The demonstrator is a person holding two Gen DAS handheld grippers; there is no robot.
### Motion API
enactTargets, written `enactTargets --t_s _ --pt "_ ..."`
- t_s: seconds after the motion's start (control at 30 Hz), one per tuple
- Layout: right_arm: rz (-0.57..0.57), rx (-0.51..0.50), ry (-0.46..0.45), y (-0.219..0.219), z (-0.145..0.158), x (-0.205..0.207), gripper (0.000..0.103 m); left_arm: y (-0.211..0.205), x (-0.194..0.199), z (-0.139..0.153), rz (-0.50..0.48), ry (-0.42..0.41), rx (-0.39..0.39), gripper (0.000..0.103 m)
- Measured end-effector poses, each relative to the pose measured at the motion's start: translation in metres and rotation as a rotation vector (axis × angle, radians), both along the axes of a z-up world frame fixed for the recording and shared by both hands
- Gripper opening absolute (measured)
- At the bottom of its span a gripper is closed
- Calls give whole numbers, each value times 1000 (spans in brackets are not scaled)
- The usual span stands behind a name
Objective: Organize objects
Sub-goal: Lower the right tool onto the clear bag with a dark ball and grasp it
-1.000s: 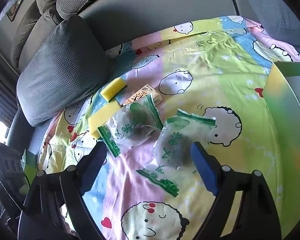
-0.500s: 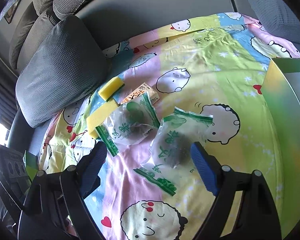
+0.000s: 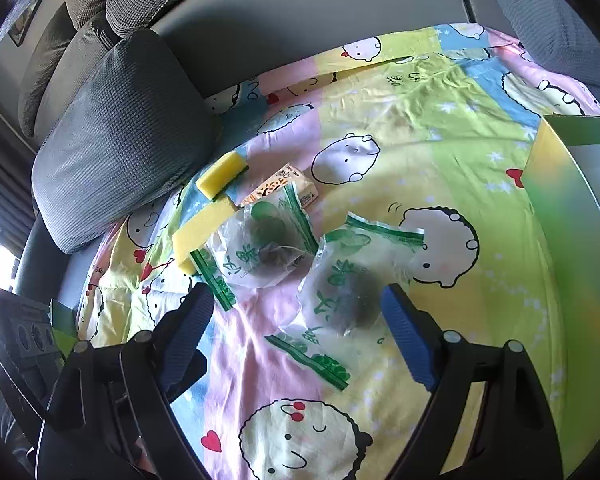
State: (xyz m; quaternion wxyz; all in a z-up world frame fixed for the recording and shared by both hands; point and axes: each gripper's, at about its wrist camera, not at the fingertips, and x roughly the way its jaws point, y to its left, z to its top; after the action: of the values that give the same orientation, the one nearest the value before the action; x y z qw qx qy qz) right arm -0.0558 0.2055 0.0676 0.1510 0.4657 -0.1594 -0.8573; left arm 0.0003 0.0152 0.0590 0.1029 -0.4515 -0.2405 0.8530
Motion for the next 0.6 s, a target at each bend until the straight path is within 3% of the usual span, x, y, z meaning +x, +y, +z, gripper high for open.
enactTargets --t_s 0.3,0.43,0.6 --pt "-9 -20 -25 8 -2 -4 85 2 -2 -2 -11 -6 20 92" --pt "-14 -27 -60 11 -11 -11 85 2 -5 -8 -29 -22 101 92" --pt "-39 -34 -105 19 -20 -21 84 9 -9 -12 -33 -22 119 92"
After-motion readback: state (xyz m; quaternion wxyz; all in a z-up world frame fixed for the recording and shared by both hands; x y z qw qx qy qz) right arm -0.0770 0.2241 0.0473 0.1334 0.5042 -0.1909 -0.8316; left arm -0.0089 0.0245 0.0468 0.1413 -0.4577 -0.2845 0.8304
